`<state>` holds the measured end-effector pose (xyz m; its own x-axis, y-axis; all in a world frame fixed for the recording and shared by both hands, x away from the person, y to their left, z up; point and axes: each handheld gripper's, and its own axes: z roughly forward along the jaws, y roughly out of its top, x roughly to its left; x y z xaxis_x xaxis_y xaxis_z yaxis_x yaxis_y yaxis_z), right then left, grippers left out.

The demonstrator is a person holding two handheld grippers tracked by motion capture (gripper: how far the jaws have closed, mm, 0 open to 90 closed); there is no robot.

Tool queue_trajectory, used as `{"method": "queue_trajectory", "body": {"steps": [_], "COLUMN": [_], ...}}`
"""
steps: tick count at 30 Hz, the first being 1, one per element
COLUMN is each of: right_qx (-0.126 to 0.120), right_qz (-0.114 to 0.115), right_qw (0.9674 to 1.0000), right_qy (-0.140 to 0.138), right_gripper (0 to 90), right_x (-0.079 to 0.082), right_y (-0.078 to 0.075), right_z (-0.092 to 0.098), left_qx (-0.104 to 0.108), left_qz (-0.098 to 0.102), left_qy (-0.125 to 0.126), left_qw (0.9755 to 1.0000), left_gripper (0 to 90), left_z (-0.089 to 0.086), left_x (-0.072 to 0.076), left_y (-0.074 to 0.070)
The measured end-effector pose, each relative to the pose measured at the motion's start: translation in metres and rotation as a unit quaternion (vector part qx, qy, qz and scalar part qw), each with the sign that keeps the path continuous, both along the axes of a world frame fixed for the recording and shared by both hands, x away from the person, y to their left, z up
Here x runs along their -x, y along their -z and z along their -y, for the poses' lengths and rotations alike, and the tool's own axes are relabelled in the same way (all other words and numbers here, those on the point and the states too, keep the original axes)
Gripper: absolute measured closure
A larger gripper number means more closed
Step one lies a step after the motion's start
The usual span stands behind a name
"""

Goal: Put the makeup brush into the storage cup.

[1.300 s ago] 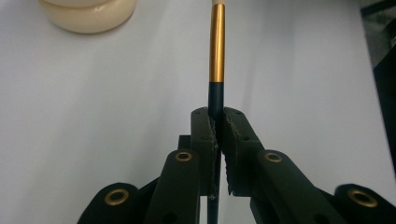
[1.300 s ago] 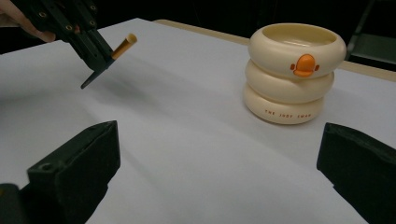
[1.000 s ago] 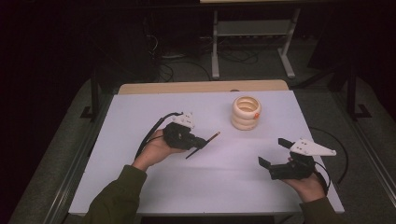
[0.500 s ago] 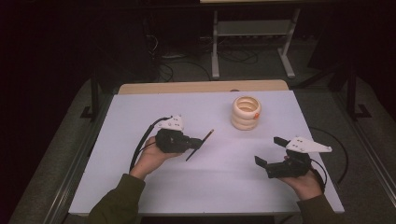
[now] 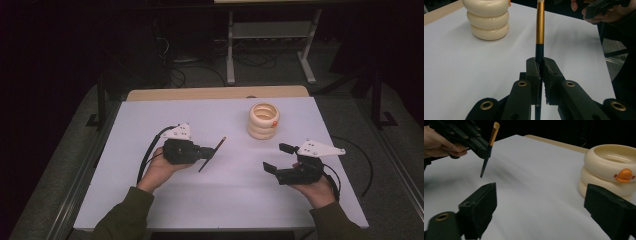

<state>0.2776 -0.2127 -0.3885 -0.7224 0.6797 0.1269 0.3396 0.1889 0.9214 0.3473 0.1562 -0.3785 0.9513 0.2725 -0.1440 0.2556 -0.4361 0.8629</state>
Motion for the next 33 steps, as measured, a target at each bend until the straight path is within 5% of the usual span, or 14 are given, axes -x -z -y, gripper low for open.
{"method": "queue_trajectory", "body": {"steps": [33], "right_qx": [-0.024], "right_qz": [-0.01], "right_qw": [0.9984], "right_qy": [-0.05], "right_gripper": [35.8], "right_x": [-0.017], "right_y": [-0.013], "right_z": [-0.033], "left_qx": [0.032], "left_qz": [-0.003], "left_qy": [0.003], "left_qw": [0.9995], "left_gripper": [83.5], "left_z": [0.0], "left_x": [0.002], "left_y": [-0.003]}}
